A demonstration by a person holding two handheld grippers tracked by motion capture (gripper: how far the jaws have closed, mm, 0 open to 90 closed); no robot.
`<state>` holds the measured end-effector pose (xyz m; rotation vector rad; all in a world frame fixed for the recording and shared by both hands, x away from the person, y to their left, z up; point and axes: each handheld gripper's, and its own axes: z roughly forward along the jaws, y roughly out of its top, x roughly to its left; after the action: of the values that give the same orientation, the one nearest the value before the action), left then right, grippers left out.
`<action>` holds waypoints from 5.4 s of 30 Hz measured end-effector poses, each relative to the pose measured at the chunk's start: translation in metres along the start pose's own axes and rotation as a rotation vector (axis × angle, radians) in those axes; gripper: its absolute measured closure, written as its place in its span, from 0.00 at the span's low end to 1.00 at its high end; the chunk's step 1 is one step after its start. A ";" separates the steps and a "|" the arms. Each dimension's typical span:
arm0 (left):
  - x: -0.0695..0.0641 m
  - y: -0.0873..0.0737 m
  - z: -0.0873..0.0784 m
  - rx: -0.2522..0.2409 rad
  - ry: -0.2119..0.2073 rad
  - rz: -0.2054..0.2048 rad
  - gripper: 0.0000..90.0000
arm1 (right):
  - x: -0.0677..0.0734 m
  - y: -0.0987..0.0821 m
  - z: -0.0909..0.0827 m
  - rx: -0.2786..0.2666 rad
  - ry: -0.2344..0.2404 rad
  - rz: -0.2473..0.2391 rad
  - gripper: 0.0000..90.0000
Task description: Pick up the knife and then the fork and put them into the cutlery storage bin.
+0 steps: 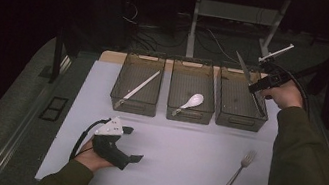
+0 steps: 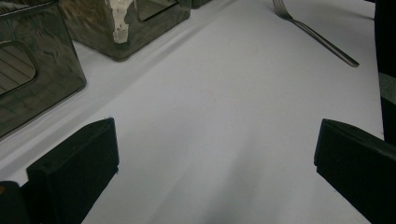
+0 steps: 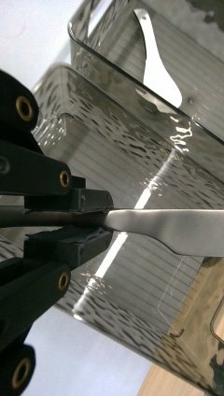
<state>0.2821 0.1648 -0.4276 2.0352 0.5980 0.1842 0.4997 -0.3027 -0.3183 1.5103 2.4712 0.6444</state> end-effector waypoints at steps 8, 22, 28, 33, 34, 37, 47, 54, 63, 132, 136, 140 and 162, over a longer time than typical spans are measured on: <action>0.000 0.000 0.000 0.008 -0.009 0.004 0.00 | -0.002 -0.005 0.026 0.037 0.007 0.012 0.89; -0.001 -0.001 0.002 0.011 -0.014 0.001 0.00 | -0.007 -0.019 0.060 0.088 0.014 0.038 0.89; -0.001 -0.001 0.002 0.009 -0.018 -0.001 0.00 | -0.008 -0.023 0.070 0.118 -0.001 0.050 0.89; -0.001 -0.001 0.002 0.009 -0.020 0.004 0.00 | -0.007 -0.023 0.074 0.129 -0.017 0.046 0.89; -0.001 -0.001 0.002 0.010 -0.020 0.006 0.00 | -0.006 -0.022 0.075 0.132 -0.021 0.047 0.89; -0.001 -0.001 0.002 0.010 -0.021 0.007 0.00 | -0.004 -0.022 0.078 0.141 -0.025 0.046 0.88; -0.002 -0.001 0.003 0.011 -0.023 0.006 0.00 | -0.004 -0.020 0.077 0.124 -0.005 0.046 0.88; -0.001 -0.001 0.002 0.010 -0.022 0.006 0.00 | -0.005 -0.020 0.062 0.057 0.018 0.054 0.82; -0.002 -0.001 0.002 0.017 -0.018 0.009 0.00 | 0.006 -0.027 0.027 -0.107 0.049 0.018 0.72; -0.003 -0.003 0.003 0.035 0.008 0.008 0.00 | 0.044 -0.208 0.016 0.029 -0.010 -0.089 1.00; -0.003 -0.003 0.003 0.036 0.008 0.006 0.00 | 0.045 -0.207 0.018 0.030 -0.009 -0.093 1.00; -0.003 -0.003 0.003 0.036 0.008 0.006 0.00 | 0.045 -0.204 0.019 0.036 -0.009 -0.096 1.00; -0.003 -0.003 0.003 0.038 0.009 0.008 0.00 | 0.055 -0.173 0.040 0.026 0.018 -0.122 1.00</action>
<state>0.2795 0.1616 -0.4311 2.0747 0.6030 0.1878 0.3490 -0.3117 -0.4274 1.3557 2.5701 0.6089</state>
